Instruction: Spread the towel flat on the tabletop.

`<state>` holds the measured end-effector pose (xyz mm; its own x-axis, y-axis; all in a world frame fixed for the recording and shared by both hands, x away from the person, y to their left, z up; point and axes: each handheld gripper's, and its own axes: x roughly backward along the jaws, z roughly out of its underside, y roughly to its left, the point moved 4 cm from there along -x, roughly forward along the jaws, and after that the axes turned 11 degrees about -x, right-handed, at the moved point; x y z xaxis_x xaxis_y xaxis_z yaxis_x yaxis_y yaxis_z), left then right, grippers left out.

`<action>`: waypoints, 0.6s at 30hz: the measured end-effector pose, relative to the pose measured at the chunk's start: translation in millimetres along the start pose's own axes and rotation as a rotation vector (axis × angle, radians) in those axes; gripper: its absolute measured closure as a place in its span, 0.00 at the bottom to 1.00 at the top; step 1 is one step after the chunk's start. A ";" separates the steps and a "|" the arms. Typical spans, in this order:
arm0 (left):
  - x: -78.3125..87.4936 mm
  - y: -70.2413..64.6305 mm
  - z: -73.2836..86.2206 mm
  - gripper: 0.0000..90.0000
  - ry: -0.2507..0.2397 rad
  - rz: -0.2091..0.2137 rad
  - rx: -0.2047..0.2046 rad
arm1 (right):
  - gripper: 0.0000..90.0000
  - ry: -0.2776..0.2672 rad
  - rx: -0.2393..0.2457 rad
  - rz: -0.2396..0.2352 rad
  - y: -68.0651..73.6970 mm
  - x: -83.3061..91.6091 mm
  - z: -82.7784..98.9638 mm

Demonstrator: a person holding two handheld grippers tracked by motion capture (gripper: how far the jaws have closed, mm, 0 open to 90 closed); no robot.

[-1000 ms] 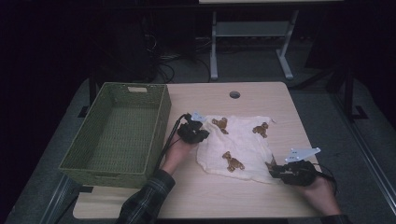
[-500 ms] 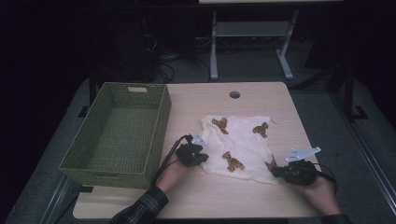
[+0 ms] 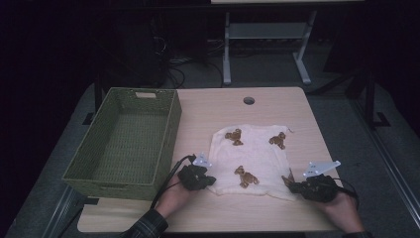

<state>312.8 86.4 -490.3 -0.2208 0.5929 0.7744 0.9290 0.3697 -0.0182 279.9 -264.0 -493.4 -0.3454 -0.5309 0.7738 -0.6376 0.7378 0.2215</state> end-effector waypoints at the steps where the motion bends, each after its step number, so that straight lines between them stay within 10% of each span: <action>1: 1.8 -3.0 2.0 0.99 0.004 0.008 -0.004 | 0.92 -0.006 0.012 0.001 0.6 0.4 1.2; 12: 10.2 -33.4 13.5 0.99 -0.004 0.049 -0.009 | 0.92 0.005 -0.002 -0.012 8.8 7.6 12.8; 18: 14.0 -16.6 4.6 0.97 -0.029 0.002 0.020 | 0.90 -0.004 -0.009 -0.023 5.1 7.3 7.2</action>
<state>292.9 91.9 -482.1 -0.2277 0.6141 0.7557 0.9234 0.3824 -0.0325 269.2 -267.1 -491.0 -0.3336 -0.5499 0.7657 -0.6391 0.7290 0.2452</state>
